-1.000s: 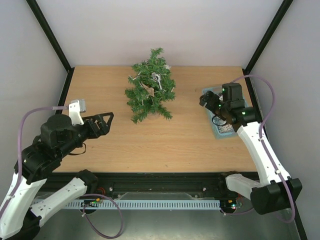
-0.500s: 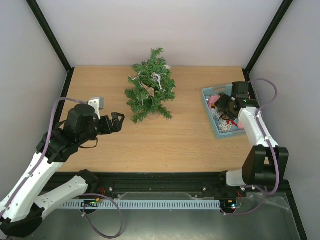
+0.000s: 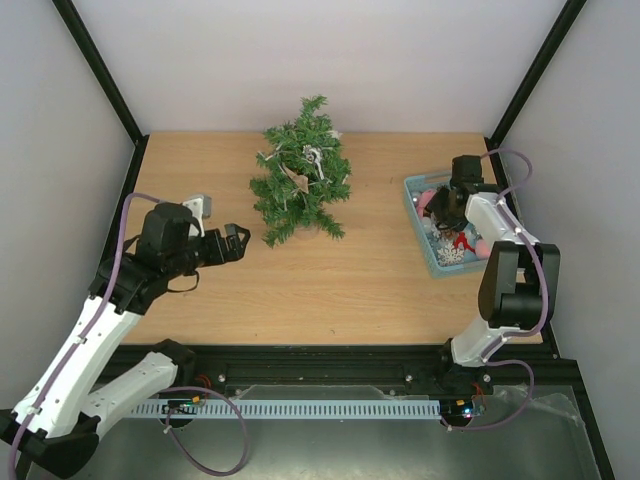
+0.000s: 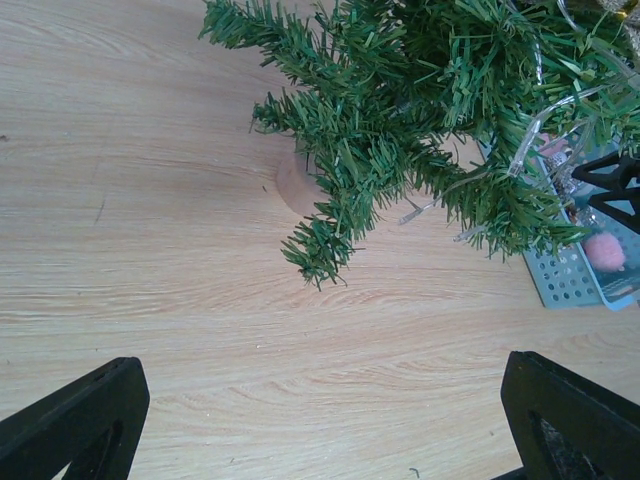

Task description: Decorate the small christmas tree

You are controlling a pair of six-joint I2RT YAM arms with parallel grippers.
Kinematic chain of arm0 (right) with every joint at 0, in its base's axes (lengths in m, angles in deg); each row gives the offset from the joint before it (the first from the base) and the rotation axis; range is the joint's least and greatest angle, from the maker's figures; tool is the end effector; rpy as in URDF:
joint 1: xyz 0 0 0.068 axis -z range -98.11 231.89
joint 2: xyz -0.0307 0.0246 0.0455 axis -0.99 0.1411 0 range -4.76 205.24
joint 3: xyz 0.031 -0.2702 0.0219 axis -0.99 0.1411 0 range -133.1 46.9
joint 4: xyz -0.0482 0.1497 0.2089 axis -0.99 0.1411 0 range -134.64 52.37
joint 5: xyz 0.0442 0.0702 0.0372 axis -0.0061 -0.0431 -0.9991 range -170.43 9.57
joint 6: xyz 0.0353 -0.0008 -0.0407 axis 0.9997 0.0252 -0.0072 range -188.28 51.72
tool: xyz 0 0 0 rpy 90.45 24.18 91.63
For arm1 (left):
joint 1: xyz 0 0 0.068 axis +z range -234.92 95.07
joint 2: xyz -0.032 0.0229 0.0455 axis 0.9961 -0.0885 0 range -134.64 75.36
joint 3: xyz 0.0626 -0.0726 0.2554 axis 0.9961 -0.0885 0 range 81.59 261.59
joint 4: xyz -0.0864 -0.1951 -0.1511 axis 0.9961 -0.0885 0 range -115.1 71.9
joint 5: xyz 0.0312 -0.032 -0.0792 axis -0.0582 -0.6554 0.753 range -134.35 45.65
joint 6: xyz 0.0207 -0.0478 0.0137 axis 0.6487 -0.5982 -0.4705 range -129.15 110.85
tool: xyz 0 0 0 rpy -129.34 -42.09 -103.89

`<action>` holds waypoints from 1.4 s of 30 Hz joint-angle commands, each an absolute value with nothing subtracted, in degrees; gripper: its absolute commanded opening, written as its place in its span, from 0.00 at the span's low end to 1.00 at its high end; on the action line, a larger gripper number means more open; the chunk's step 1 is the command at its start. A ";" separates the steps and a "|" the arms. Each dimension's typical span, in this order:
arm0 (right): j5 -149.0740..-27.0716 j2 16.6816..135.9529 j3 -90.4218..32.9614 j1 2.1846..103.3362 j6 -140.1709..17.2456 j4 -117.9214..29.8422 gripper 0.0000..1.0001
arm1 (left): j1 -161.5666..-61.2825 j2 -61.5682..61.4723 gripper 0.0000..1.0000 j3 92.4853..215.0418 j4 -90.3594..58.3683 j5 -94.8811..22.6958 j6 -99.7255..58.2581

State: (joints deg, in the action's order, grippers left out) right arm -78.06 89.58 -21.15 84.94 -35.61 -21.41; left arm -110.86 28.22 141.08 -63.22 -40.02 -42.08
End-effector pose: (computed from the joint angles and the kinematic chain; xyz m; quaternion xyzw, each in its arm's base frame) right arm 0.3568 -0.0204 0.2387 0.2945 0.8906 0.0696 0.3394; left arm 0.1418 -0.0719 0.3587 -0.0354 0.8767 -0.2641 0.4005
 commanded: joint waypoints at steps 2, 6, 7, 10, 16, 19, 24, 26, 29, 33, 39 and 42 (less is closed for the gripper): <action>-78.62 91.64 -23.60 85.08 -37.57 -20.30 0.57 | -109.07 27.69 1.00 139.80 -60.62 -35.74 -40.16; -79.01 92.27 -23.39 84.35 -38.32 -20.50 0.59 | -108.76 27.72 0.99 139.22 -60.15 -34.98 -40.34; -78.75 92.61 -23.48 83.96 -38.55 -20.40 0.59 | -108.74 27.75 0.99 139.09 -60.04 -34.78 -40.43; -78.38 93.44 -23.78 83.25 -38.87 -20.29 0.60 | -108.66 27.76 1.00 138.91 -60.02 -34.44 -40.60; -76.06 95.89 -26.10 82.06 -40.25 -18.43 0.59 | -108.57 27.87 0.99 138.93 -59.94 -34.04 -40.88; -74.92 96.66 -26.60 81.81 -40.54 -17.86 0.59 | -108.57 27.85 1.00 138.81 -59.76 -33.75 -41.02; -72.92 97.59 -27.36 81.71 -40.98 -16.97 0.58 | -108.48 27.77 1.00 138.64 -59.42 -33.33 -41.06; -72.20 98.00 -27.65 81.71 -41.09 -16.47 0.57 | -108.48 27.73 1.00 138.53 -59.33 -33.16 -40.96; -71.83 98.32 -27.67 81.67 -41.21 -16.26 0.54 | -108.49 27.67 0.99 138.55 -59.32 -33.00 -40.80; -72.13 99.16 -27.39 81.56 -41.45 -16.12 0.52 | -108.48 27.61 1.00 138.50 -59.25 -32.81 -40.77; -71.74 99.71 -27.64 81.54 -41.56 -16.11 0.48 | -108.39 27.61 1.00 138.37 -59.08 -32.42 -40.85; -71.41 99.83 -27.72 81.56 -41.63 -15.92 0.45 | -108.39 27.62 1.00 138.40 -58.98 -32.35 -40.87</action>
State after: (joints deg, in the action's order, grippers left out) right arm -72.73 99.18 -26.59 81.85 -41.10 -19.01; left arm -108.74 27.63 138.89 -60.36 -33.37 -41.10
